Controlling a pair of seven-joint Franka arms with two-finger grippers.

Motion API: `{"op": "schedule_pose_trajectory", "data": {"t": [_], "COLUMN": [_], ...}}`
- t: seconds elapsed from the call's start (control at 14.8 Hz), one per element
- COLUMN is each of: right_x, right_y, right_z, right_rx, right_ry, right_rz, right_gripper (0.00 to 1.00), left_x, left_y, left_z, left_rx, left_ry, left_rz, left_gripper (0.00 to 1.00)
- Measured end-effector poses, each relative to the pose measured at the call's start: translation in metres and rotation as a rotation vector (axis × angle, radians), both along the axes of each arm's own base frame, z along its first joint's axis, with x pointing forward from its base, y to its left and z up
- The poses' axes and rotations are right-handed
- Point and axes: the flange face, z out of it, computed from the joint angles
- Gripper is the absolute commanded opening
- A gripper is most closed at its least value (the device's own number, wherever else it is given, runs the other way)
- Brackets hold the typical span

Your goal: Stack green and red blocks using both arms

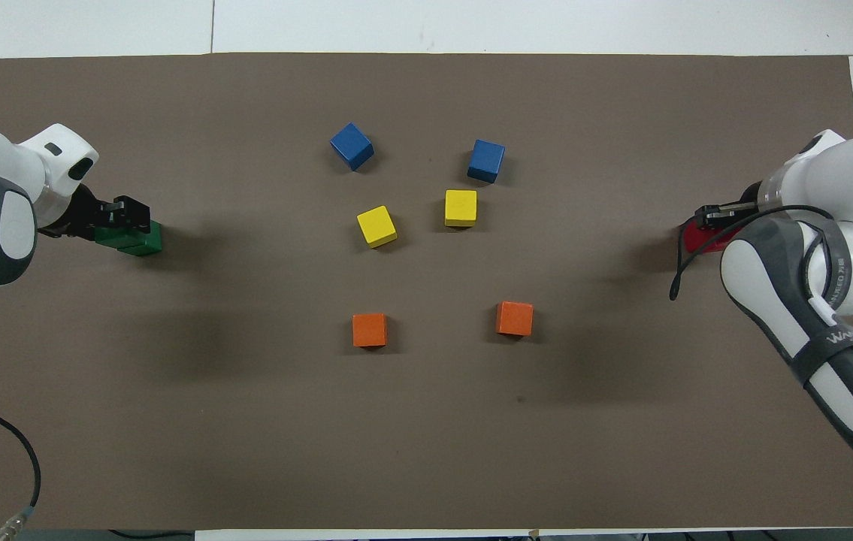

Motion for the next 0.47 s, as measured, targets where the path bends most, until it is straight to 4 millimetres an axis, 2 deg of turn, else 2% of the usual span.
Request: {"op": "schedule_pose_trajectory", "data": {"t": [0.27, 0.47], "right_x": [-0.001, -0.001], "right_y": [-0.002, -0.002], "right_z": [0.002, 0.002], "right_rx": [-0.001, 0.0], "right_ry": [-0.003, -0.002], "right_rz": [-0.001, -0.001], "right_gripper": [0.0, 0.0], "left_x": [0.0, -0.004], "left_y": [0.0, -0.004], "left_z": [0.006, 0.033], "left_rx": [0.0, 0.001], "left_ry": [-0.008, -0.03], "left_rz": [0.0, -0.006], "left_gripper": [1.0, 1.0]}}
